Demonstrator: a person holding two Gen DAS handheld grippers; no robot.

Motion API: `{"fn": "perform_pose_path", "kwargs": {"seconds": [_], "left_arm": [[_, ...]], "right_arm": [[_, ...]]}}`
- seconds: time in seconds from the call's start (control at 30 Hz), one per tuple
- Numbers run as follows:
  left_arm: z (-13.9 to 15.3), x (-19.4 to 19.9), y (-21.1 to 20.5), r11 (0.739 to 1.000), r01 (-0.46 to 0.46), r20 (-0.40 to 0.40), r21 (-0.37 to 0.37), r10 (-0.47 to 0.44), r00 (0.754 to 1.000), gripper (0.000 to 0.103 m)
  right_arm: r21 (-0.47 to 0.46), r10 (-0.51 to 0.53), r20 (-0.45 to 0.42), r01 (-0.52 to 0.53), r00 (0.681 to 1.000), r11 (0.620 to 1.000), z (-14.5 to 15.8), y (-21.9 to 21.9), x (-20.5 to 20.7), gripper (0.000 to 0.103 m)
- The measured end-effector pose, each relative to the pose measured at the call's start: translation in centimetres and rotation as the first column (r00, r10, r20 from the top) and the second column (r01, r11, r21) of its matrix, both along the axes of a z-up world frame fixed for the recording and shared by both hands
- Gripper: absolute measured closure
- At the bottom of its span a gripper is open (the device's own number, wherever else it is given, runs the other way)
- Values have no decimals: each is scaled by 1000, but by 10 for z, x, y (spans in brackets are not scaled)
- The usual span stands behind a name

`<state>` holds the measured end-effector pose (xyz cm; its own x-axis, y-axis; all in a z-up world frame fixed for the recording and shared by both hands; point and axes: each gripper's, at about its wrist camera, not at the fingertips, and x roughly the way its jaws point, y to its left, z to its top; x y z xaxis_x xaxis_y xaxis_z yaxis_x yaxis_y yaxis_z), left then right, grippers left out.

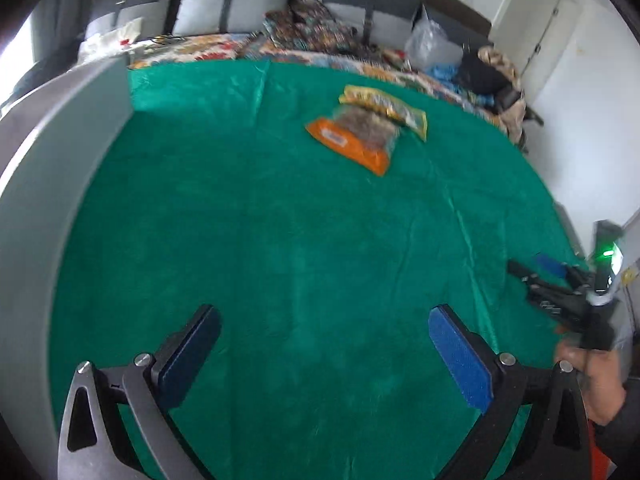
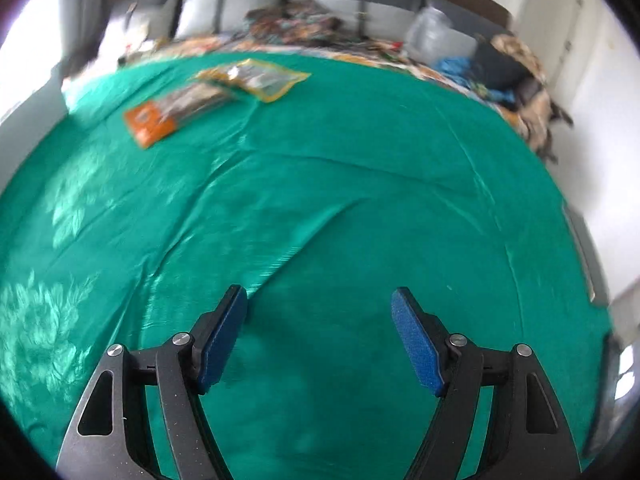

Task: Organize snacks
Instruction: 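Move both tools back over the remaining snacks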

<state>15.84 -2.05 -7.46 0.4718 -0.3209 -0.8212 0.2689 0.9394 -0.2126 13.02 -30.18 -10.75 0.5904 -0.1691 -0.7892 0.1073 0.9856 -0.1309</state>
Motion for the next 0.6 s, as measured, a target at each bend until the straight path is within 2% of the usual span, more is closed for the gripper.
{"fn": "perform_pose_path", "kwargs": {"seconds": [0.1,0.2,0.33,0.43,0.6], "left_arm": [[-21,22,-24,998,39,-9,51,-38,999,1],[-36,38,-36,992,70,-13,109,-69,998,1],[-47,33,-42,971,114,56,210,-128,990,0],[-49,28,-37,977,98,92,191,-117,989,0],[-51,30,-37,978,90,99,189,-110,989,0]], "right_arm": [[53,-20,22,19,1000,998,-2,-10,2,25],[62,-31,19,30,999,998,1,-19,4,22],[94,-51,12,49,999,994,4,-19,8,17],[96,-54,15,52,998,994,6,-17,-18,16],[93,-54,15,53,998,994,6,-16,-19,16]]}}
